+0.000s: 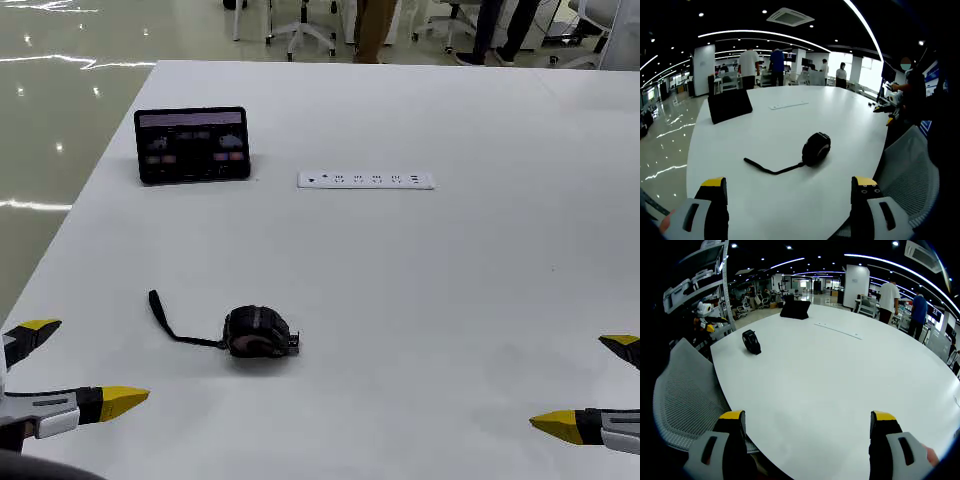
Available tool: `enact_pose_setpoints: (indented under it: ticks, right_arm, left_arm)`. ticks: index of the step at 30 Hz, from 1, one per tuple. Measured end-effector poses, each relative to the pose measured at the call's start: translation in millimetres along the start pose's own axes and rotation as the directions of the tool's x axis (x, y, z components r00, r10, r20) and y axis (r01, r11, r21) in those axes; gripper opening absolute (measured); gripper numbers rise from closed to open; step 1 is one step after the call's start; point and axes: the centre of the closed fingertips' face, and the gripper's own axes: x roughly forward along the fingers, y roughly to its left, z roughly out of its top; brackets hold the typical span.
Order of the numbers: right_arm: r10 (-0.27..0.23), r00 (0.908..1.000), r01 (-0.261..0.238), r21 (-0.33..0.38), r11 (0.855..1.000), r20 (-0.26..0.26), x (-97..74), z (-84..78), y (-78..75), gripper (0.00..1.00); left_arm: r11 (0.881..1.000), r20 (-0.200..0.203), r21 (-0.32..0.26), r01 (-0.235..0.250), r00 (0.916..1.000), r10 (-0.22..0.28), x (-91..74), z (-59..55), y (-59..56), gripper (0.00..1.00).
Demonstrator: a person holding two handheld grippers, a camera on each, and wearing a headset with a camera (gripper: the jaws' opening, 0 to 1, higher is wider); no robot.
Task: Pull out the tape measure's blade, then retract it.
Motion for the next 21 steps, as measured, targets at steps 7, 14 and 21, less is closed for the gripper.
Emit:
enact_pose_setpoints:
  ticks: [7, 14, 21]
  right_arm:
    - [0.000, 1.0000, 0.000, 0.010, 1.000, -0.010, -0.3, -5.0, -2.1, 1.00]
    - [-0.001, 0.9999, 0.001, 0.010, 1.000, -0.012, -0.8, -7.0, -2.6, 1.00]
    - [-0.007, 0.9999, 0.007, 0.005, 1.000, -0.007, -1.0, -6.3, -4.9, 1.00]
  left_arm:
    - [1.000, 0.006, 0.001, -0.002, 1.0000, 0.002, -2.5, 3.4, 0.0, 1.00]
    - [1.000, 0.013, 0.006, -0.004, 0.9999, 0.004, -4.1, 5.1, 1.3, 1.00]
    - [1.000, 0.039, 0.010, 0.016, 0.9991, -0.017, -3.8, 10.2, -1.3, 1.00]
